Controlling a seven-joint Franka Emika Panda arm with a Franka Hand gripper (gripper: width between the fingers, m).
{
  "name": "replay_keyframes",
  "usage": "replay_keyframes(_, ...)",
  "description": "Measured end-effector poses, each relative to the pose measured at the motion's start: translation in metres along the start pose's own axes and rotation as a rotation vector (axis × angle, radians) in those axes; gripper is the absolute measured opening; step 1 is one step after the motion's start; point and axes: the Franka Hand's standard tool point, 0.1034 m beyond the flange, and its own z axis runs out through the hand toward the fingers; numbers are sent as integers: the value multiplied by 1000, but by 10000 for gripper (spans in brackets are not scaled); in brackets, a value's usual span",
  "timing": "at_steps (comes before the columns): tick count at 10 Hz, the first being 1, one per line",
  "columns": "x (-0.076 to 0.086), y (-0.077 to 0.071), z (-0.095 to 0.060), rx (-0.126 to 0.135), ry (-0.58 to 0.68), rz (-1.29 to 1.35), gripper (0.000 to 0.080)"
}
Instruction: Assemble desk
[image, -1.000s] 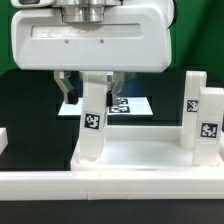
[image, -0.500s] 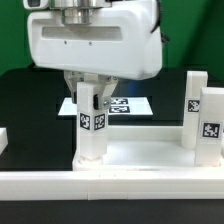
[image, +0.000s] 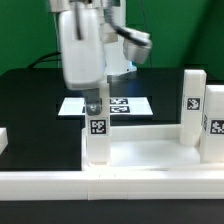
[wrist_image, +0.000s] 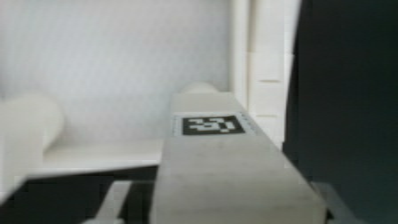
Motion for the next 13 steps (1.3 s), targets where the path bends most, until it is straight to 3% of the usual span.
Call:
replay_keyframes(1, 1, 0, 0, 2, -1, 27, 291)
replay_keyframes(2, 1, 0, 0, 2, -1, 42, 368)
replay_keyframes(3, 1, 1, 1, 1, 0, 27, 368)
replay_keyframes(4, 1, 1, 1, 0, 2, -14, 551)
replay_keyframes(5, -1, 2, 1, -13, 26, -194, 551)
replay_keyframes(6, -4, 3, 2, -24, 35, -387, 629)
replay_keyframes(11, -4, 4, 3, -39, 38, -759, 649)
replay_keyframes(12, -5, -1, -4, -50, 51, -1025, 649)
replay_keyframes(13, -5, -6, -17, -24, 52, -1224, 649)
